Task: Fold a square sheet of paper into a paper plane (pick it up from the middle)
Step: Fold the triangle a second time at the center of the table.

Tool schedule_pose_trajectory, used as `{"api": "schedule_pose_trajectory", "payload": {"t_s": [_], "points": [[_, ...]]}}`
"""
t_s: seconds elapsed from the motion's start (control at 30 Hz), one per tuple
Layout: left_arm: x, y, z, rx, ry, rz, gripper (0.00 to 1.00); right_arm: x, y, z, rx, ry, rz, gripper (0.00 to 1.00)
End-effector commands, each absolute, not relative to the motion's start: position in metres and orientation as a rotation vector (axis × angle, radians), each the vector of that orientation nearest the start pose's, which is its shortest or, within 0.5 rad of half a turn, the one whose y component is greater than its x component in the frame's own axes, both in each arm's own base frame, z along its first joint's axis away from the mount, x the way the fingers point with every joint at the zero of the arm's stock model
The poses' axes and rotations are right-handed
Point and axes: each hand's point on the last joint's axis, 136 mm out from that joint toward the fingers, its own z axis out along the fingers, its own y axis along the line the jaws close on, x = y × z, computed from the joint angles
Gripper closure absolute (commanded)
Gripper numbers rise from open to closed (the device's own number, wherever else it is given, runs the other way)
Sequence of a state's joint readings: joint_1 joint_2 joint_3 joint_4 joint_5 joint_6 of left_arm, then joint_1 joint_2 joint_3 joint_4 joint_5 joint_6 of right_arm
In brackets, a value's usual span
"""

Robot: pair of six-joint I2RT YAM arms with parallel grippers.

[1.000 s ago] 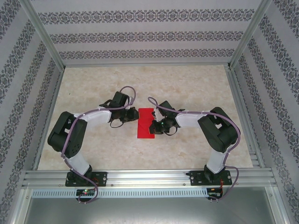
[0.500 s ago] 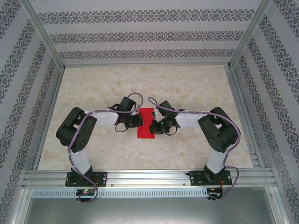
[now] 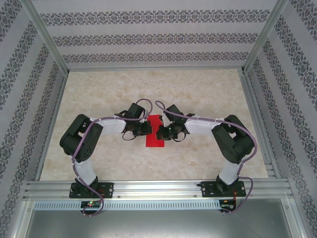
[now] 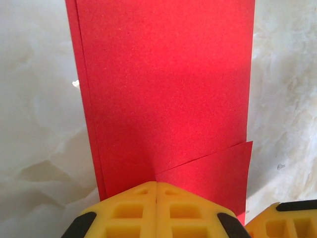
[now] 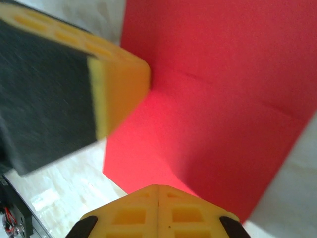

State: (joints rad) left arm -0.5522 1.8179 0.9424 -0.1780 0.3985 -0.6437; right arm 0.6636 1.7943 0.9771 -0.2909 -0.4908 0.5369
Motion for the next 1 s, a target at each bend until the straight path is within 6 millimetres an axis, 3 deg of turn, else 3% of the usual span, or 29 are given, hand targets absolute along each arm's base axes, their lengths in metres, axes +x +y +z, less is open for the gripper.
{"api": "schedule_pose_trajectory", "payload": {"t_s": [0.0,0.27,0.47,0.7,0.83,0.97], "points": [[0.296,-0.258,-0.004,0.010,2.889,-0.762,0.97,0.265,0.313,0.025,-0.330,2.870,0.956,1.00],[0.295,-0.252,-0.010,-0.028,2.909,-0.710,0.97,0.261,0.311,0.008,-0.321,2.927,0.923,1.00],[0.293,-0.235,-0.020,-0.096,2.936,-0.598,0.99,0.225,0.276,-0.010,-0.332,3.032,0.845,1.00],[0.292,-0.237,-0.023,-0.117,2.946,-0.615,1.00,0.187,0.248,-0.011,-0.348,3.095,0.839,1.00],[0.293,-0.242,-0.018,-0.100,2.934,-0.660,1.00,0.195,0.247,0.004,-0.333,3.046,0.834,1.00],[0.302,-0.257,0.004,-0.048,2.876,-0.766,0.95,0.236,0.254,0.044,-0.214,2.856,0.837,0.97]]}}
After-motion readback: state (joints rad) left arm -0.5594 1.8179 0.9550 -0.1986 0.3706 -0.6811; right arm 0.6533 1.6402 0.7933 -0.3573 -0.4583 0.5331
